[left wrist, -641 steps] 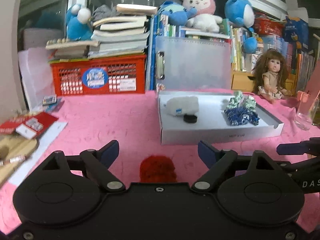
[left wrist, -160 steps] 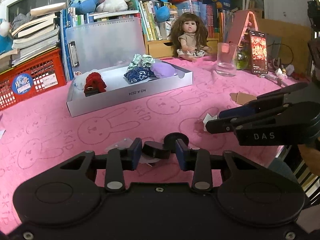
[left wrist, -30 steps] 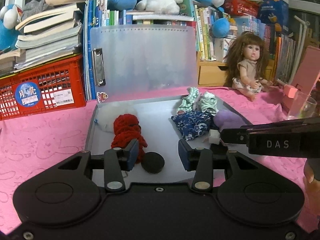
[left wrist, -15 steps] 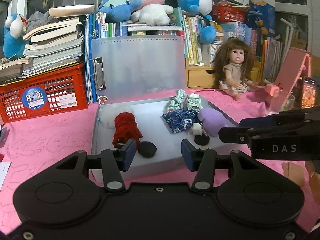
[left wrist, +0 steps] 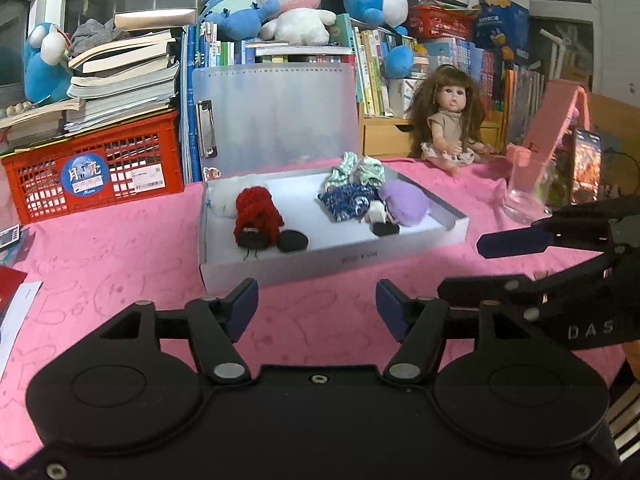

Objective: Organize objects
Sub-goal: 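Withdraw both grippers from the box toward the pink-white bow and black disc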

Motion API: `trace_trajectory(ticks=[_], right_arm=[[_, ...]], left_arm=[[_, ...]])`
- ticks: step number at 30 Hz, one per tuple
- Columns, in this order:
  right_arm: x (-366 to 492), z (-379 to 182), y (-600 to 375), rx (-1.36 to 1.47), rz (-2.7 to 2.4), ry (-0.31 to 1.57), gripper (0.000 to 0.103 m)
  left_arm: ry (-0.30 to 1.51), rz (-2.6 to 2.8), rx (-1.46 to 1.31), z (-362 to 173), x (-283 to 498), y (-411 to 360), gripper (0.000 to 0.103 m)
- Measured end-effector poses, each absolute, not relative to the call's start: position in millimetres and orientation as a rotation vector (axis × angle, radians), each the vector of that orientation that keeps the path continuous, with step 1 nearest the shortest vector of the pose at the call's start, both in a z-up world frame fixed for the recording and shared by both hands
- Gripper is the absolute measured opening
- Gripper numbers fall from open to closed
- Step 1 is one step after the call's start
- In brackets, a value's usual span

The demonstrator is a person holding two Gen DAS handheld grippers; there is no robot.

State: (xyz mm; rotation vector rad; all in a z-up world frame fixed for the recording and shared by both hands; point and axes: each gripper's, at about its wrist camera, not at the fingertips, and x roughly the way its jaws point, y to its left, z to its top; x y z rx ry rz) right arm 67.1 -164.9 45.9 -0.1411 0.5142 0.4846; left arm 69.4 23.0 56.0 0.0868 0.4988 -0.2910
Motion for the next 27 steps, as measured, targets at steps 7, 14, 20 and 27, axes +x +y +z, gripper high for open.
trace_trajectory(ticks=[7,14,20,27], right_arm=[[42.6,26.4,-162.2,-0.181,0.538,0.551,0.075],[30.8,9.9,-167.2,-0.179,0.54,0.594,0.075],[23.1,2.6,-168.1,-0.175,0.576,0.609,0.076],[23.2,-3.4,-157.9,-0.215,0.586,0.61,0.076]], left_arm=[[0.493,-0.319,0.133,46.3,40.4,29.4,0.076],[0.525,-0.34,0.134,34.9,23.0,33.3,0.078],[0.565,-0.38,0.101,26.3,19.2,36.1,0.077],[0.599,-0.398,0.079,20.3,23.2,33.6,0.063]])
